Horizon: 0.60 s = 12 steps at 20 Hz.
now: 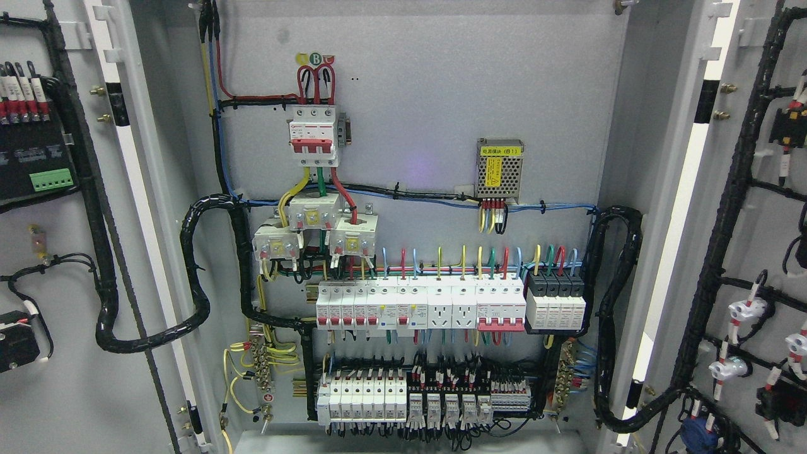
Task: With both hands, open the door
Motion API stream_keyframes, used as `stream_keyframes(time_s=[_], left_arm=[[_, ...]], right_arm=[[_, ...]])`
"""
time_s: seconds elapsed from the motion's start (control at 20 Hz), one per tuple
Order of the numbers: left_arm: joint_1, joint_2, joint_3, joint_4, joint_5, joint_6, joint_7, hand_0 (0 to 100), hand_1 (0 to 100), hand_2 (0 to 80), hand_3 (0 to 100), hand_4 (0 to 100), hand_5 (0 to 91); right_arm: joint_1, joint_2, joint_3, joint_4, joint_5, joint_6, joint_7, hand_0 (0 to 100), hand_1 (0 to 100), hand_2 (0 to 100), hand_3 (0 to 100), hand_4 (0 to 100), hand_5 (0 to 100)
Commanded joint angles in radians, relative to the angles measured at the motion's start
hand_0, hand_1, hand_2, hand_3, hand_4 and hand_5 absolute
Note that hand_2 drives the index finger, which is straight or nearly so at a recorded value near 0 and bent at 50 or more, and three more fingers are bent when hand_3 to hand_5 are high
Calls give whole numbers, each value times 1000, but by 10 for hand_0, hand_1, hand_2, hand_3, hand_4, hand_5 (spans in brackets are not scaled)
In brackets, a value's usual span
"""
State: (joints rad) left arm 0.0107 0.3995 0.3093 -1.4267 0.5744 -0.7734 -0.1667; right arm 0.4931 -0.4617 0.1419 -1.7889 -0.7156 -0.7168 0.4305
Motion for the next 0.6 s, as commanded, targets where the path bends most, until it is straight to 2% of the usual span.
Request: stream_keyframes(time_s=[0.0, 0.2, 0.35, 0.55], left_arm=[[164, -138, -159, -231, -57, -233, -5, 0, 0, 0, 0, 0, 0], [228, -200, -249, -235, -137, -233, -5, 0, 0, 0, 0, 0, 0], [291, -240, -317, -230, -221, -231, -5, 0, 0, 0, 0, 0, 0], [406, -303, -397, -210, -324, -198, -5, 0, 0, 0, 0, 0, 0]], right_arm=[[-2, 8, 110, 66, 16, -1, 1, 386, 0, 0, 0, 0, 0], [2, 12, 145, 104, 18, -1, 1, 386, 0, 0, 0, 0, 0], [12, 17, 166, 132, 18, -1, 2, 386, 0, 0, 0, 0, 0], [36, 18, 177, 184, 18, -1, 2, 386, 0, 0, 0, 0, 0]])
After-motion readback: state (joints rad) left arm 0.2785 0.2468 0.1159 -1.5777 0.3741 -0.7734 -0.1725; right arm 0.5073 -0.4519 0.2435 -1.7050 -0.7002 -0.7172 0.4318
